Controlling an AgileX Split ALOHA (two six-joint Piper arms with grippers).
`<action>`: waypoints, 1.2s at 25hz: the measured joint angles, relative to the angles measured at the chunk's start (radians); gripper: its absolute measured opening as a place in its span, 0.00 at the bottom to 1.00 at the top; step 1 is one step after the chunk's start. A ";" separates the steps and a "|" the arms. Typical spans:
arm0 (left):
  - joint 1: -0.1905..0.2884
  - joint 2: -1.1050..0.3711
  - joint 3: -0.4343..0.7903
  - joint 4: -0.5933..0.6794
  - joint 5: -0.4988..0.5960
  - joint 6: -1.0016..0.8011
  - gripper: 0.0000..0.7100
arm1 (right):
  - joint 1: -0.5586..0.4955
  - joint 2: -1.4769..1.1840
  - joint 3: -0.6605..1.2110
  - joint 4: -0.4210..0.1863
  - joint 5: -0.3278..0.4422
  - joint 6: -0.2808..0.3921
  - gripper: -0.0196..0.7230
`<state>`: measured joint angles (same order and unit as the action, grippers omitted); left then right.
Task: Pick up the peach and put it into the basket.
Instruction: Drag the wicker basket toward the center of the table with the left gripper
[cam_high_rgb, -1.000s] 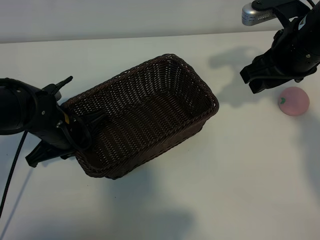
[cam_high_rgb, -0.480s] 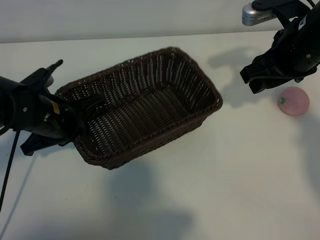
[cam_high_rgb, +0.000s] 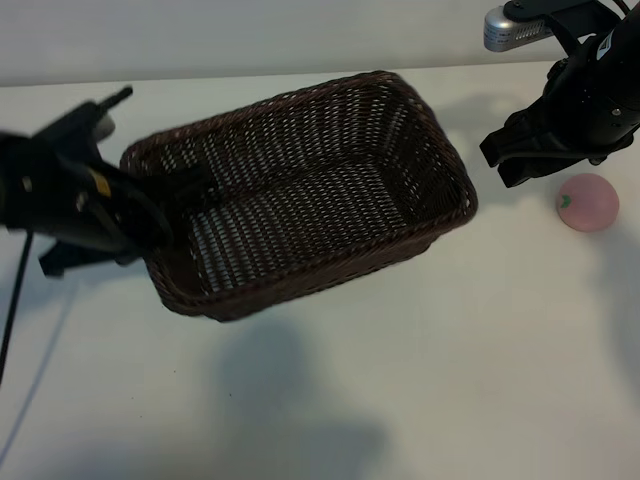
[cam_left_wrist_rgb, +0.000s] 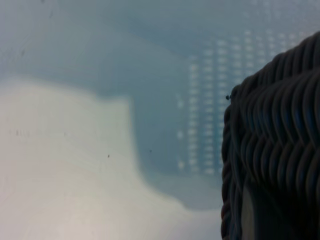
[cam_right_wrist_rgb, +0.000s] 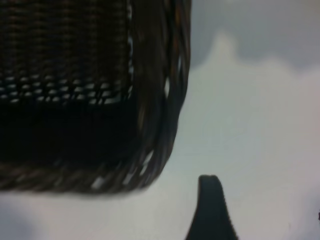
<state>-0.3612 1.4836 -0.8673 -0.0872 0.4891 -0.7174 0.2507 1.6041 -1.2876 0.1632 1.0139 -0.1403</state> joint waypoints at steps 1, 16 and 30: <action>0.014 0.008 -0.029 -0.002 0.038 0.042 0.22 | 0.000 0.000 0.000 0.000 0.001 0.000 0.71; 0.089 0.233 -0.352 -0.109 0.208 0.444 0.22 | 0.000 0.000 0.000 0.012 0.005 0.000 0.71; 0.090 0.399 -0.404 -0.315 0.141 0.611 0.22 | 0.000 0.000 0.000 0.016 0.007 0.000 0.71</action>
<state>-0.2714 1.8822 -1.2718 -0.4018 0.6298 -0.1068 0.2507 1.6041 -1.2876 0.1793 1.0205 -0.1403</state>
